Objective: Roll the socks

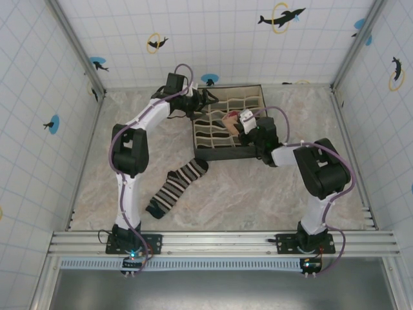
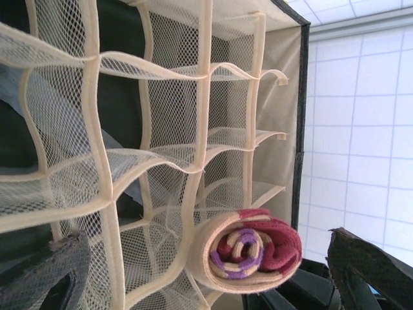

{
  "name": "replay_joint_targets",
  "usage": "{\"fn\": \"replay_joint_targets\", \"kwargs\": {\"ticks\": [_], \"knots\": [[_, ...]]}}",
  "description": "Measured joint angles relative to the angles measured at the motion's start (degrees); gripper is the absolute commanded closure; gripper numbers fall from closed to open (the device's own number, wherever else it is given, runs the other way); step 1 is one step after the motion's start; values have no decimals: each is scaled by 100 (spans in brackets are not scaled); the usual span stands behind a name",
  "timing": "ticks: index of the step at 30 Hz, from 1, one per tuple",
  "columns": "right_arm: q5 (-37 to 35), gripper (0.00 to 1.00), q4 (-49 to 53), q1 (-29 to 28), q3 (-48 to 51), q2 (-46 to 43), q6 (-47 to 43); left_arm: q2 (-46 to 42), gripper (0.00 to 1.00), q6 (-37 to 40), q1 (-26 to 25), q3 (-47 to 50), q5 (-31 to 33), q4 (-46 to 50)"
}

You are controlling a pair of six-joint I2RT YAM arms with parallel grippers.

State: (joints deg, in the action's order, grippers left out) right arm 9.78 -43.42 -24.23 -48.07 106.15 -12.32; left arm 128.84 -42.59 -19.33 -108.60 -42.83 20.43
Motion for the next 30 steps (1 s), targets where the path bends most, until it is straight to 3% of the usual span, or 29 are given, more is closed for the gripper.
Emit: {"fn": "replay_joint_targets", "kwargs": {"ticks": [10,15,26,30], "knots": [[249,76,205,168,52,-138,72,107,4,81,0,-162,120,164],[326,59,260,258,247,-350,57,162,4,81,0,-247,170,197],[553,57,437,367,396,-511,76,186,4,81,0,-302,197,229],[662,51,610,476,415,-721,240,216,5,79,2,-354,199,232]]}}
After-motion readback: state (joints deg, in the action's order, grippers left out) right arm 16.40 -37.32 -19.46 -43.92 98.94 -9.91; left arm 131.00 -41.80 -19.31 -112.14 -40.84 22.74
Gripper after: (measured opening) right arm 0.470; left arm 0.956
